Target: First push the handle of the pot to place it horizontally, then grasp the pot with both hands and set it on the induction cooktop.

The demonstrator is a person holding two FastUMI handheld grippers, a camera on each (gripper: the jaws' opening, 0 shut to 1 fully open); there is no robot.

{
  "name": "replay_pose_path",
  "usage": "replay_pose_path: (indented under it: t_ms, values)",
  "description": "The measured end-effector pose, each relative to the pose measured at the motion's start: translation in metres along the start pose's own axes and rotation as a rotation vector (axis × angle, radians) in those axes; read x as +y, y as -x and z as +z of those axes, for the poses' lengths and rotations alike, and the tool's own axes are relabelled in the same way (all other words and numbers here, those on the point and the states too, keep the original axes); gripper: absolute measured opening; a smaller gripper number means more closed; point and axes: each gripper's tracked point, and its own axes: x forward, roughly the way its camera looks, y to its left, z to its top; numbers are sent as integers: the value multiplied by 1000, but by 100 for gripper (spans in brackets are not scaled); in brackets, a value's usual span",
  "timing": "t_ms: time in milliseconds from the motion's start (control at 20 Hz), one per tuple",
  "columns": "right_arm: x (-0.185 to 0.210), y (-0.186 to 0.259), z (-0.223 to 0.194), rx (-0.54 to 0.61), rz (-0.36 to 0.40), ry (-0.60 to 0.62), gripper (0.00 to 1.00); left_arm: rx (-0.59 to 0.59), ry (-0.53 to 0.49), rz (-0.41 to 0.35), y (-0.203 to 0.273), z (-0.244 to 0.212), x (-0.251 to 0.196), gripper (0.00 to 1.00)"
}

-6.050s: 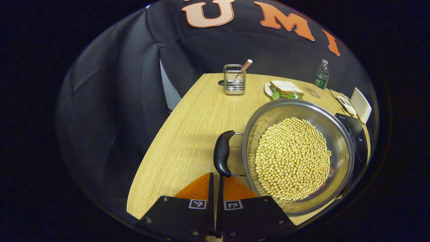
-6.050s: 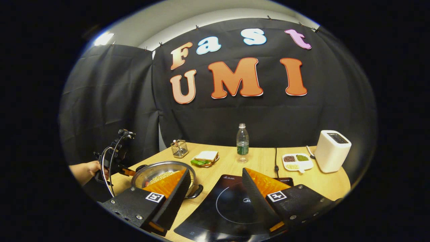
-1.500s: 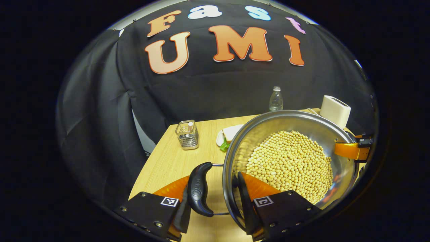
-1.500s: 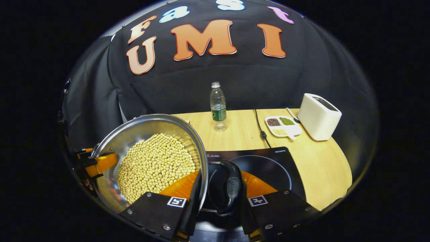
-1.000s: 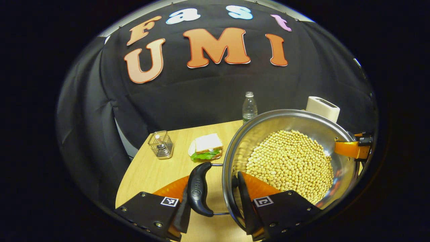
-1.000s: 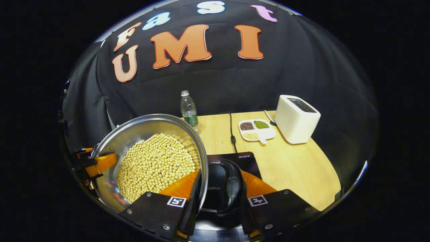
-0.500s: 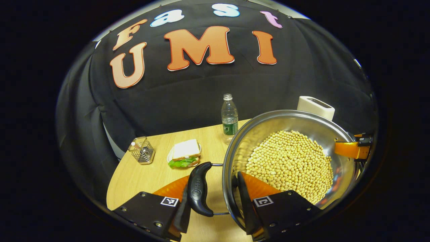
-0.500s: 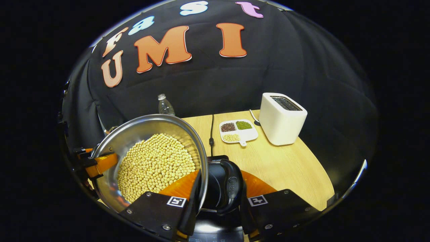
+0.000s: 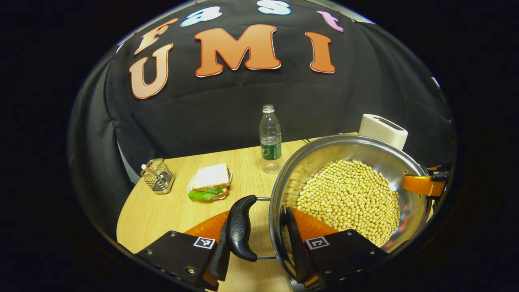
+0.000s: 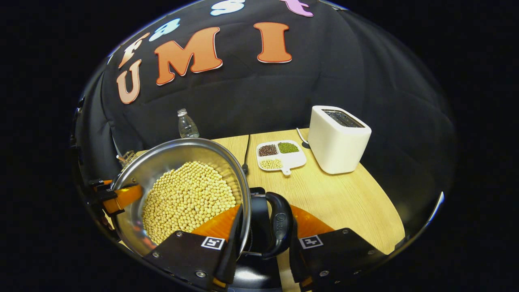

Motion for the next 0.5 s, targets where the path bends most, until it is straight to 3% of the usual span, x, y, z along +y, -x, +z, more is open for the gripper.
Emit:
replay_pose_path:
  t_ms: [500]
  values:
    - [-6,-17,-18,40,-16,8,52,38,9,-14,-25,-22,-8,65]
